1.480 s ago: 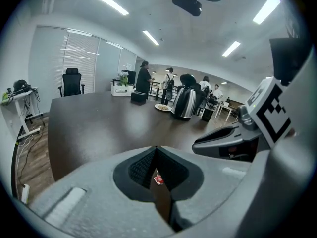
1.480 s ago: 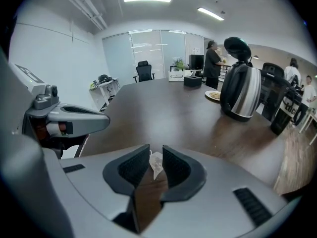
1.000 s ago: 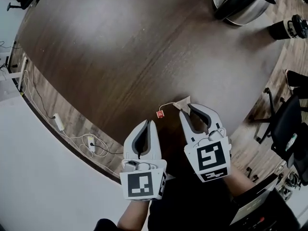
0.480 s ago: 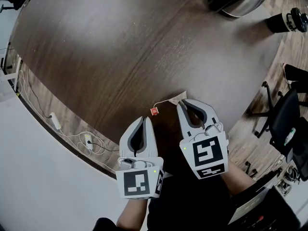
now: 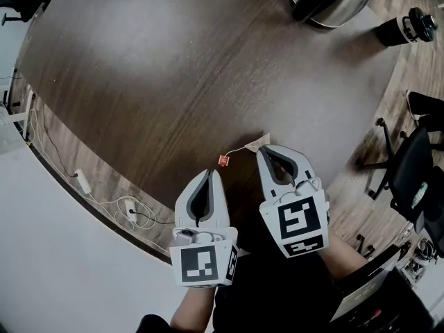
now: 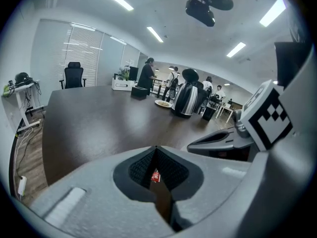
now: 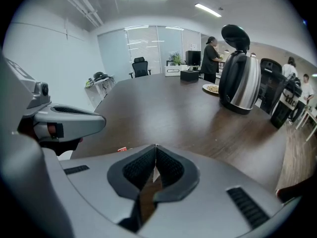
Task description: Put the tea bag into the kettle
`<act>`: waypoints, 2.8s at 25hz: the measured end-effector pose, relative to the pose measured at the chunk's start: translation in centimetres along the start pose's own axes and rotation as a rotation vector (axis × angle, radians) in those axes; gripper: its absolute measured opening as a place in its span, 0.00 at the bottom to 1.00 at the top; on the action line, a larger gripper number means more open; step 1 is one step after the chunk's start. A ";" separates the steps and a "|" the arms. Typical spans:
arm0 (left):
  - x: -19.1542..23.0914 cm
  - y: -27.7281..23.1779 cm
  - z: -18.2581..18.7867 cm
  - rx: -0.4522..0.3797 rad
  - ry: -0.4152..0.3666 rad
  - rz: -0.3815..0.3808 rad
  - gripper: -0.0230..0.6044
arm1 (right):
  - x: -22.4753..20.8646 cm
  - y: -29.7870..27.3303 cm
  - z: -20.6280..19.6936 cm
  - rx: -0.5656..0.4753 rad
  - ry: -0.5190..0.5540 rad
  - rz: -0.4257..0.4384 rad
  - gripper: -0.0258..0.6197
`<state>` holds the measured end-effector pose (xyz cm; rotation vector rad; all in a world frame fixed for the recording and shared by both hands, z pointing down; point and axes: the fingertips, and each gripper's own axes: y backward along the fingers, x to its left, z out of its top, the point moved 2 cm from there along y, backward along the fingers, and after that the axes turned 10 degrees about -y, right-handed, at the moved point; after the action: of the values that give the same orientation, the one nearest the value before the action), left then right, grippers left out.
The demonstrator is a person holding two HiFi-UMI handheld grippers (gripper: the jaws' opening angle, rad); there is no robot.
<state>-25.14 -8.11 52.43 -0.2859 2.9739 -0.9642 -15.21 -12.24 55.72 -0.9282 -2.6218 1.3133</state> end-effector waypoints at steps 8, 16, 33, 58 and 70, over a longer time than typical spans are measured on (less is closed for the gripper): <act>-0.4 1.3 1.7 -0.046 -0.037 -0.046 0.04 | 0.3 2.2 0.8 -0.040 -0.020 -0.040 0.06; -1.2 3.1 3.7 -0.094 -0.094 -0.129 0.04 | 0.5 5.5 2.1 -0.103 -0.051 -0.126 0.06; -3.4 6.5 6.7 -0.157 -0.179 -0.234 0.04 | -0.6 13.0 3.9 -0.214 -0.080 -0.245 0.06; -23.4 10.2 9.6 -0.251 -0.280 -0.078 0.04 | -16.6 27.4 -3.8 -0.365 -0.090 -0.166 0.05; -30.3 10.3 13.0 -0.326 -0.321 -0.050 0.04 | -21.6 32.4 -4.2 -0.440 -0.071 -0.150 0.05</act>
<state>3.67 -2.24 34.29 -0.4685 2.8179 -0.3829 19.48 -6.30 38.52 -0.7119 -3.0314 0.7618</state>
